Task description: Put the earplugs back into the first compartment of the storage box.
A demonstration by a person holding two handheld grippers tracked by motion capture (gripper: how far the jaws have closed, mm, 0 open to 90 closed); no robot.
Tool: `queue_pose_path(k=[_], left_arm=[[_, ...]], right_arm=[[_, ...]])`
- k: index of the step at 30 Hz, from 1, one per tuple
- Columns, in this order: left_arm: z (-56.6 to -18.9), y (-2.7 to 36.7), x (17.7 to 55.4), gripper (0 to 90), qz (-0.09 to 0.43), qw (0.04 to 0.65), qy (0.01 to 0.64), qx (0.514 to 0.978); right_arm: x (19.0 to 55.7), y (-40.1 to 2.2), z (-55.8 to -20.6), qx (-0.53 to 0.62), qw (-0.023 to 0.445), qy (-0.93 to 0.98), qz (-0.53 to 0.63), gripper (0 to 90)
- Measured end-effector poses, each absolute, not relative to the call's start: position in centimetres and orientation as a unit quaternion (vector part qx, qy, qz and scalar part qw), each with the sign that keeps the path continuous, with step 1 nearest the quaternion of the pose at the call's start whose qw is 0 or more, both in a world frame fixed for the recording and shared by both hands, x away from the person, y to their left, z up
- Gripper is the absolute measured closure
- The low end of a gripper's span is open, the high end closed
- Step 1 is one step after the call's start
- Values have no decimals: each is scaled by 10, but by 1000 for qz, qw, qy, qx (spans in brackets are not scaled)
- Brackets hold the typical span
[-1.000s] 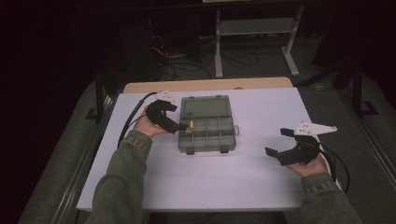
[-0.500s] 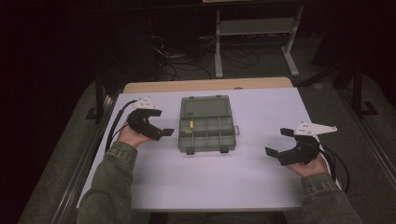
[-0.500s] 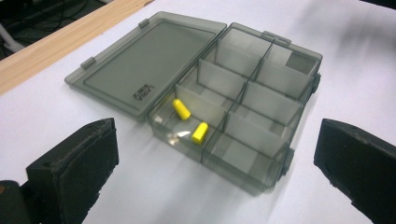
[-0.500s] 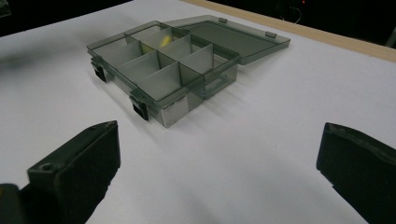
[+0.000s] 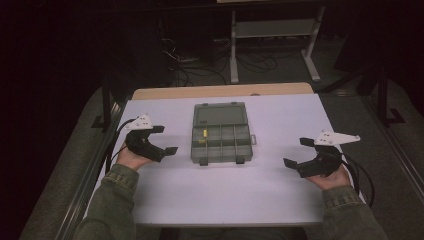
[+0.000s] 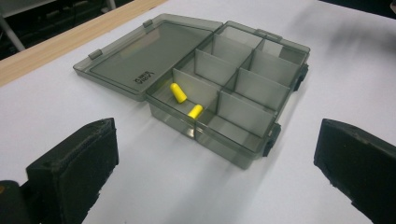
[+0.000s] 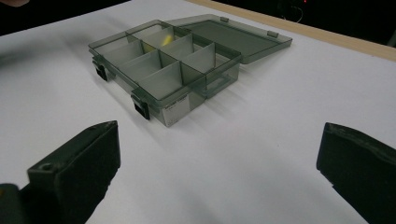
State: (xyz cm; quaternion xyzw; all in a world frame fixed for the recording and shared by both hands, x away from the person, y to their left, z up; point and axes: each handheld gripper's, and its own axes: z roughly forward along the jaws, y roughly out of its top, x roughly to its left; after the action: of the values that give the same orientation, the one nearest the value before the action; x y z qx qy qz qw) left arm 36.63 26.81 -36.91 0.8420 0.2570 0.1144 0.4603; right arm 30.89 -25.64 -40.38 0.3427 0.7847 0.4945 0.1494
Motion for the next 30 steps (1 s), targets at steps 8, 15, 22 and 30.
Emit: queue_pose_path(k=[8,15,22,30], left_arm=[[-375,275,351,0,130,470,260,834],[-382,292,339,0,152,486,279,814],[-385,309,323,0,170,508,295,791],[-385,319,303,0,192,539,307,761]], right_arm=[[308,-255,-403,341,149,785,496,0],[308,-256,-403,342,150,783,498,0],[307,-255,-403,341,153,784,495,0],[306,-256,-404,344,154,784,493,0]])
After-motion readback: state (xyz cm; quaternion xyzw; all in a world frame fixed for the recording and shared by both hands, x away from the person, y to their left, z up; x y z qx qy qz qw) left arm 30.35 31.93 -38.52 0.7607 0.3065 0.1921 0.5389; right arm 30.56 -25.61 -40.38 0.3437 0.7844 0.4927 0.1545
